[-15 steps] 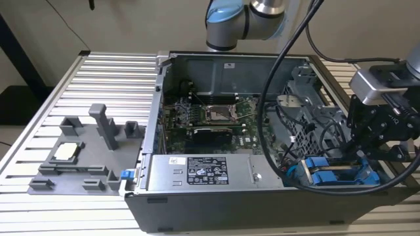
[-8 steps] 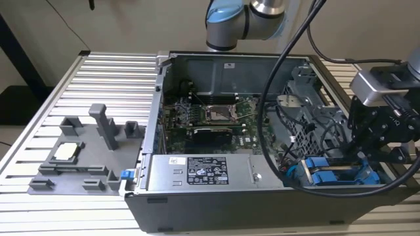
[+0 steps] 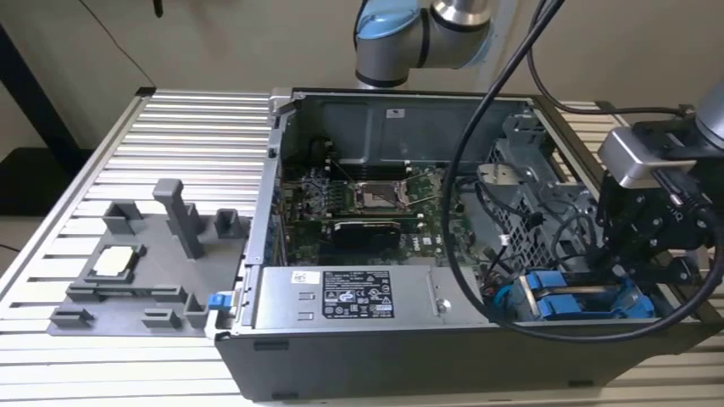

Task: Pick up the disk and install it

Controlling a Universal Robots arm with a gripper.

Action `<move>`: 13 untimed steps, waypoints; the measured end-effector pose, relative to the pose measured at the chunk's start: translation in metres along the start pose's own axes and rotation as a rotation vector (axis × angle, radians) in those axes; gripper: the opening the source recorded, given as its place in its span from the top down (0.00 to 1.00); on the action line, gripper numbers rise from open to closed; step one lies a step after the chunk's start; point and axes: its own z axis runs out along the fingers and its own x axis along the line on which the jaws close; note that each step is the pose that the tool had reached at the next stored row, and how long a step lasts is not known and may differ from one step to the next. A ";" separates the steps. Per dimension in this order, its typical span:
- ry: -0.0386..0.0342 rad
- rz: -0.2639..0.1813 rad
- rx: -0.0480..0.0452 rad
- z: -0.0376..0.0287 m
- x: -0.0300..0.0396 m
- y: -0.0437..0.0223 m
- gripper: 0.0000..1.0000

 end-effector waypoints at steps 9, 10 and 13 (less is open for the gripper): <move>0.0002 0.000 0.0000 -0.0378 -0.0017 0.0008 0.73; 0.0004 0.000 0.0000 -0.0427 -0.0019 0.0009 0.73; 0.0003 0.000 0.0000 -0.0560 -0.0025 0.0012 0.73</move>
